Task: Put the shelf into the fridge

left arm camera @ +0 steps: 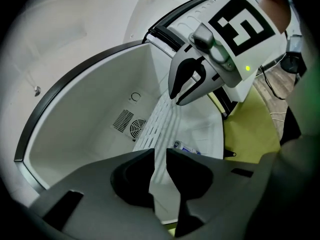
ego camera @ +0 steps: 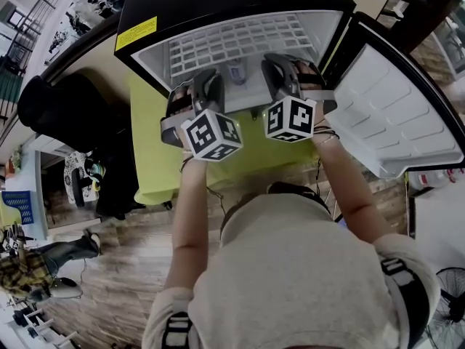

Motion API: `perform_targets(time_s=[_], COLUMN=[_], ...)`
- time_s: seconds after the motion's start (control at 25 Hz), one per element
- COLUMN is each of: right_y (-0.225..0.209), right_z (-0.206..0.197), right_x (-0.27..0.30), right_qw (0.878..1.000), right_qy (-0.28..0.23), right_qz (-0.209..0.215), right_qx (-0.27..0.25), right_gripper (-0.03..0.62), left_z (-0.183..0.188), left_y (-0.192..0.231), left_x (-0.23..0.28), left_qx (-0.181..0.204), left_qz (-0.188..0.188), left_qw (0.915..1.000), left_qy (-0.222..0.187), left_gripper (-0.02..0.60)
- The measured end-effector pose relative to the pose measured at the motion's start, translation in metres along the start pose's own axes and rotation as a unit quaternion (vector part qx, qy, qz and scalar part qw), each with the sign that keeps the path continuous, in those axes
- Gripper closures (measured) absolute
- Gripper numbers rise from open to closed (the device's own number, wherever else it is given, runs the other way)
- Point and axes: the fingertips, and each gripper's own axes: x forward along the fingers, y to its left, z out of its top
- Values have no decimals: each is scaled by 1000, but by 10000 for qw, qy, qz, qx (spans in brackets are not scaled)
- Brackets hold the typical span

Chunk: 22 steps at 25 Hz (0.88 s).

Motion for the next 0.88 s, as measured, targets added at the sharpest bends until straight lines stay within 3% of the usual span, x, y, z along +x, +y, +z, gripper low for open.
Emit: perform_targets(time_s=[0.12, 0.32, 0.56, 0.88], right_y=[1, 4, 3, -2], right_z=[-1, 6, 18, 40], right_x=[-8, -22, -41, -64], right_qw=[9998, 9948, 9827, 9652], right_qy=[-27, -228, -493, -970], right_qz=[34, 288, 596, 784], right_qx=[185, 955, 1685, 2299], right_gripper=[535, 556, 582, 582], left_z=[2, 8, 21, 37], left_y=[-5, -7, -2, -6], left_x=[-6, -21, -41, -61], left_qx=[-231, -1209, -1701, -2543], left_qz=[-100, -284, -310, -724], left_qw=[9997, 9912, 9813, 9556], left_qy=[-80, -459, -842, -1304], left_gripper=[504, 545, 568, 568])
